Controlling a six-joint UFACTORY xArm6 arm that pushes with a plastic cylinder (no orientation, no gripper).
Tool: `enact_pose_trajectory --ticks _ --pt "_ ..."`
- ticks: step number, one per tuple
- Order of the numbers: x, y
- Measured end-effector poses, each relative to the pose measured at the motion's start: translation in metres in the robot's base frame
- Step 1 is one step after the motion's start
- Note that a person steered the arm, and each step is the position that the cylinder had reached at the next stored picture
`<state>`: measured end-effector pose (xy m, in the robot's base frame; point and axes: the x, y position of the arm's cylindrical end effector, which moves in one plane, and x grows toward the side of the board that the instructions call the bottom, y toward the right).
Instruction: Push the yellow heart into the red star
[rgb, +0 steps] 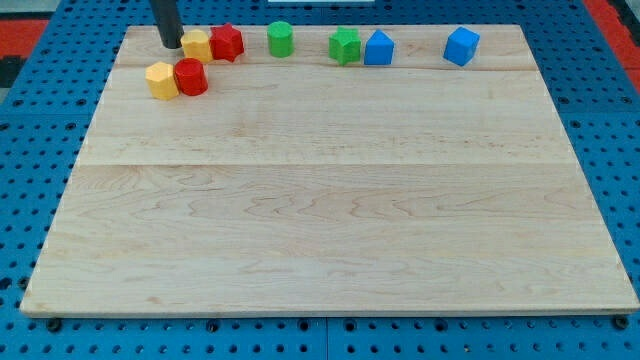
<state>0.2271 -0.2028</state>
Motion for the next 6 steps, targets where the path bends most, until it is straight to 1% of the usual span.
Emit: enact_pose_trajectory --ticks 1,2,3,4,6 --pt "0.011 -0.019" --pt "0.016 -0.022" --pt "0.016 0.005" --pt "0.013 0.017" --pt "-0.005 0.017"
